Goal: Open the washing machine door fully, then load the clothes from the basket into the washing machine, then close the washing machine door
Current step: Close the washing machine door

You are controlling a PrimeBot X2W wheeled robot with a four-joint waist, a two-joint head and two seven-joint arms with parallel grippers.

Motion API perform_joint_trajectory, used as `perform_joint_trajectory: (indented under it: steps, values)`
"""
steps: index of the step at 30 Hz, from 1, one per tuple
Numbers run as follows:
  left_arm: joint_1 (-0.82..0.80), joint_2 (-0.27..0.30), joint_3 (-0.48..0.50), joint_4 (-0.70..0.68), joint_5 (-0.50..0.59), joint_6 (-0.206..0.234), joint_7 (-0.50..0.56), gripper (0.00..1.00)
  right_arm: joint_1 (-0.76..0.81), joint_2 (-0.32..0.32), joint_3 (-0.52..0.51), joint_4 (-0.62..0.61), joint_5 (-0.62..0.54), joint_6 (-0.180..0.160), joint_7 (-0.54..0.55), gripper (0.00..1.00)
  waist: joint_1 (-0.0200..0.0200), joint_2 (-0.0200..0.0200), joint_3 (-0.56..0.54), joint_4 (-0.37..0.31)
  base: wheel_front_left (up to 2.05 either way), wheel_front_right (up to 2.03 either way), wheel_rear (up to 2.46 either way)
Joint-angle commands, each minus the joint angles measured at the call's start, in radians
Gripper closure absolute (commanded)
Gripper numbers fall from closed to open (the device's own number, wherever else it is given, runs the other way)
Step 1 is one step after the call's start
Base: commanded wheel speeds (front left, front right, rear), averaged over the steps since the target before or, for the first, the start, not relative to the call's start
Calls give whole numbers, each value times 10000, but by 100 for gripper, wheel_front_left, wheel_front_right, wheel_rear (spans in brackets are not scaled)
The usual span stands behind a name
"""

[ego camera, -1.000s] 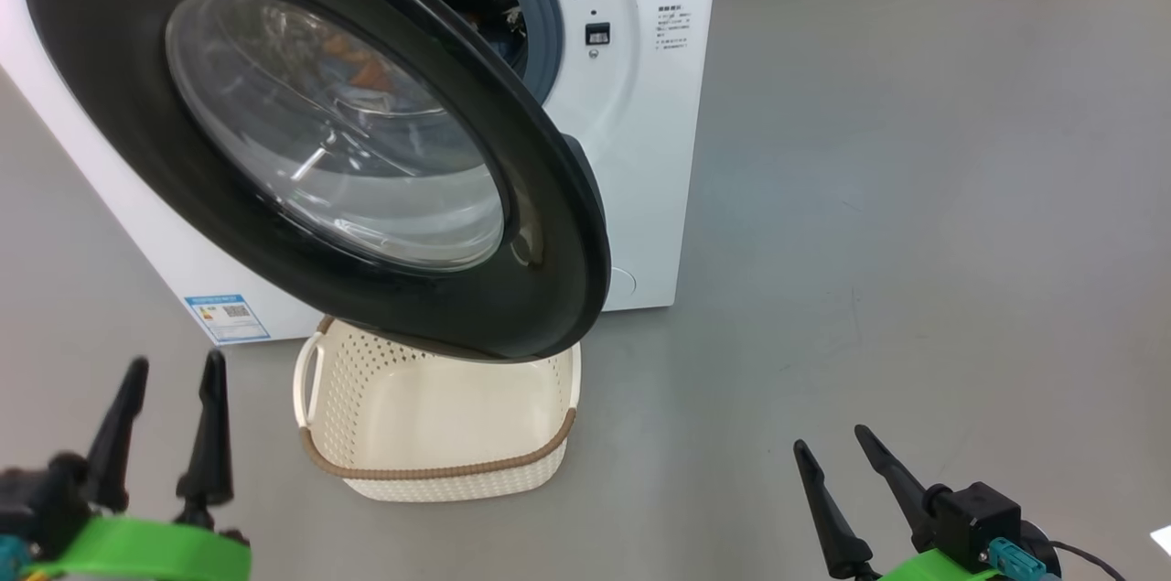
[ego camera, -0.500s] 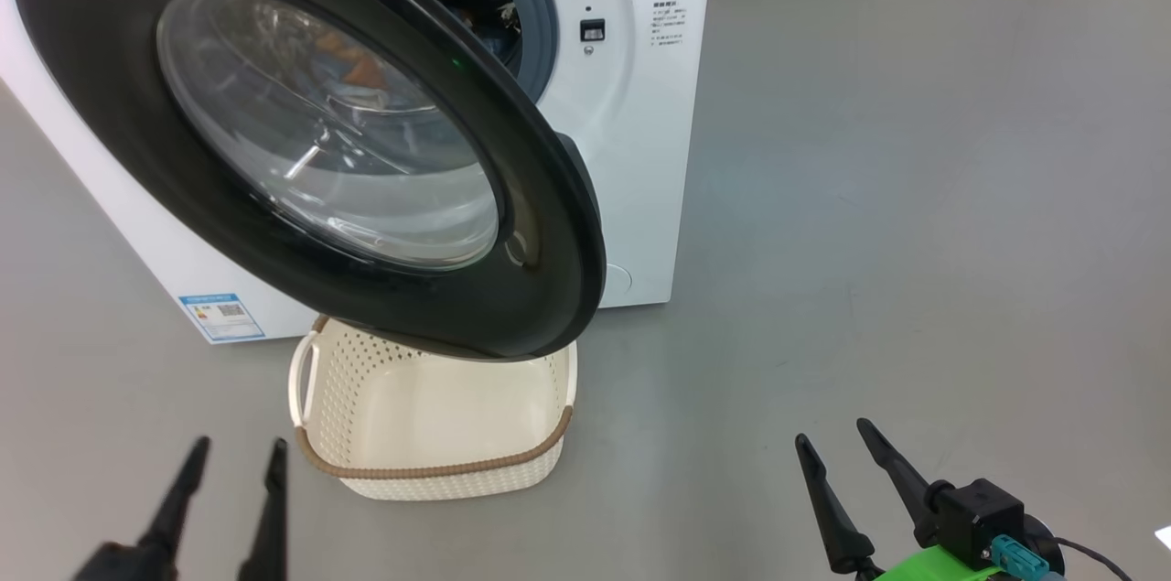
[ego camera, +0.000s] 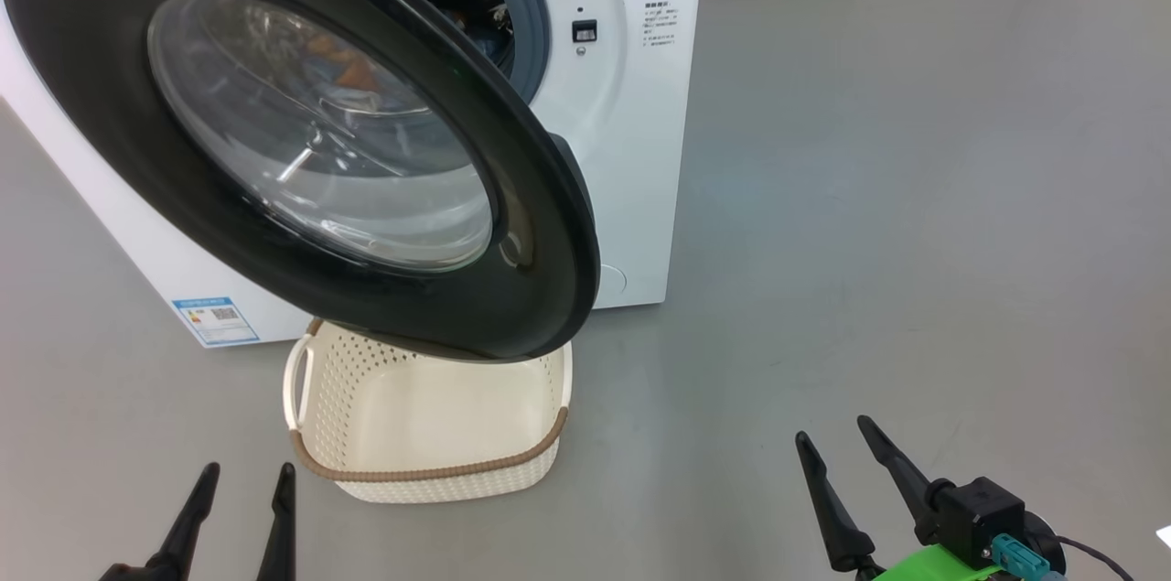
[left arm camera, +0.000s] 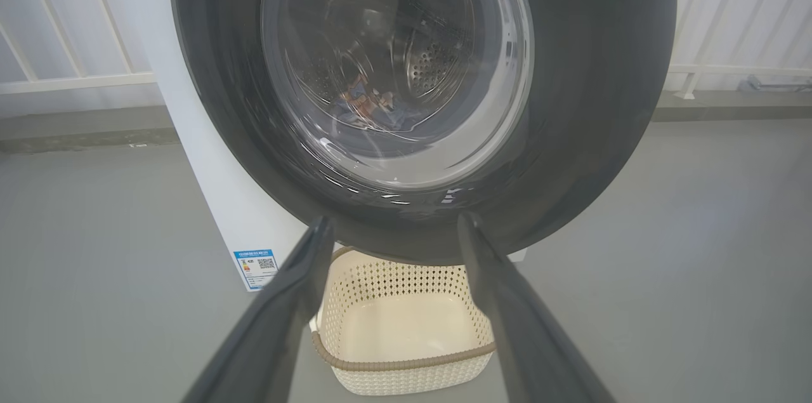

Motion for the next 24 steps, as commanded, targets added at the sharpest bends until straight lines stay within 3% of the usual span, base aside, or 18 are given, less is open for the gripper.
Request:
perform_joint_trajectory:
  steps: [1,24]
  values:
    - [-145,69,363,-166,114,-14,-64,0,-313,7,229,-270,-112,16,-130,0,0,0,-19,-2,0,0,0]
    - [106,83,250,-20,7,-26,-64,0,-80,7,250,-259,-82,16,-130,0,0,0,-293,41,0,0,0]
